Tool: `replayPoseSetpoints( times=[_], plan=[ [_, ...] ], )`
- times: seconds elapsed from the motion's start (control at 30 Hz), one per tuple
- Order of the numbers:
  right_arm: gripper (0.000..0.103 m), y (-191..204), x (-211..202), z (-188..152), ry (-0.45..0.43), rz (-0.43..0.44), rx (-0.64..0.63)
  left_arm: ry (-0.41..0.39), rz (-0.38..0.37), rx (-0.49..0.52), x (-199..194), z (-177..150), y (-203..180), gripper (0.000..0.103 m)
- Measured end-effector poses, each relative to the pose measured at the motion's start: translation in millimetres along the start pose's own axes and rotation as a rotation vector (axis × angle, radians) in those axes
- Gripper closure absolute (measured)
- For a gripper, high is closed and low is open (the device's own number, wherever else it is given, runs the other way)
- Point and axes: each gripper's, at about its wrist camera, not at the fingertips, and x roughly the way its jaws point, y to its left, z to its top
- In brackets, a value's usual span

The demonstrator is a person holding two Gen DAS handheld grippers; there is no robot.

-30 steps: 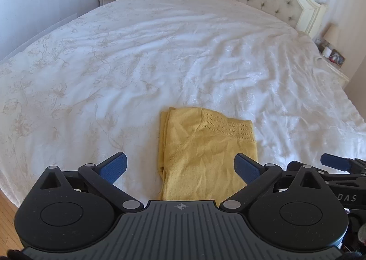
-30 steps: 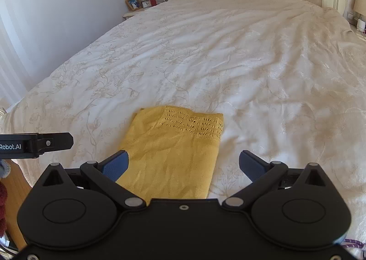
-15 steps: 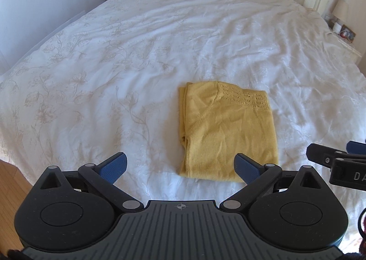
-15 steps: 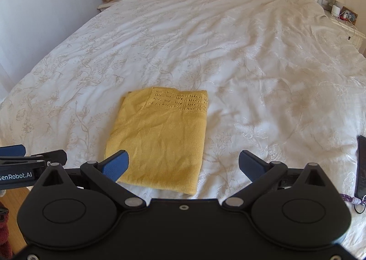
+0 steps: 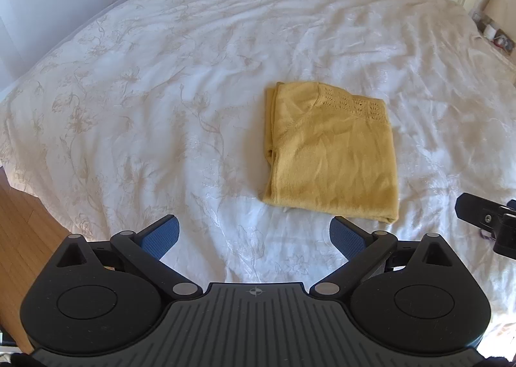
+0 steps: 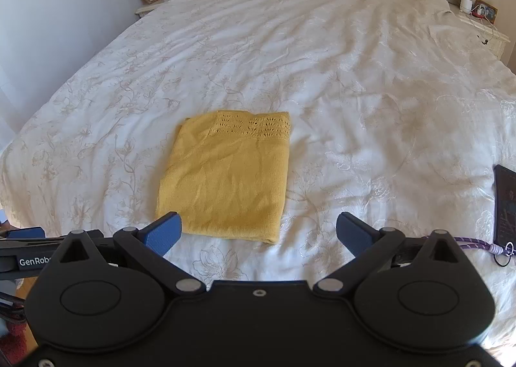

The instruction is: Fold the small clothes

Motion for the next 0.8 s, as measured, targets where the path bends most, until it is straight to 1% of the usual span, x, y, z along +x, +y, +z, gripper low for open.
replayPoseSetpoints(
  times=[0.33,0.8],
  plan=[
    [0.001,-9,-17,-16,-0.014,-0.004,0.043,0.002,-0.024,0.03,-9,-15,-8,0.002],
    [0.001,-6,-29,-25,-0.035,0.006,0.056,-0.006,-0.034,0.047,-17,-23,-8,0.002]
  ],
)
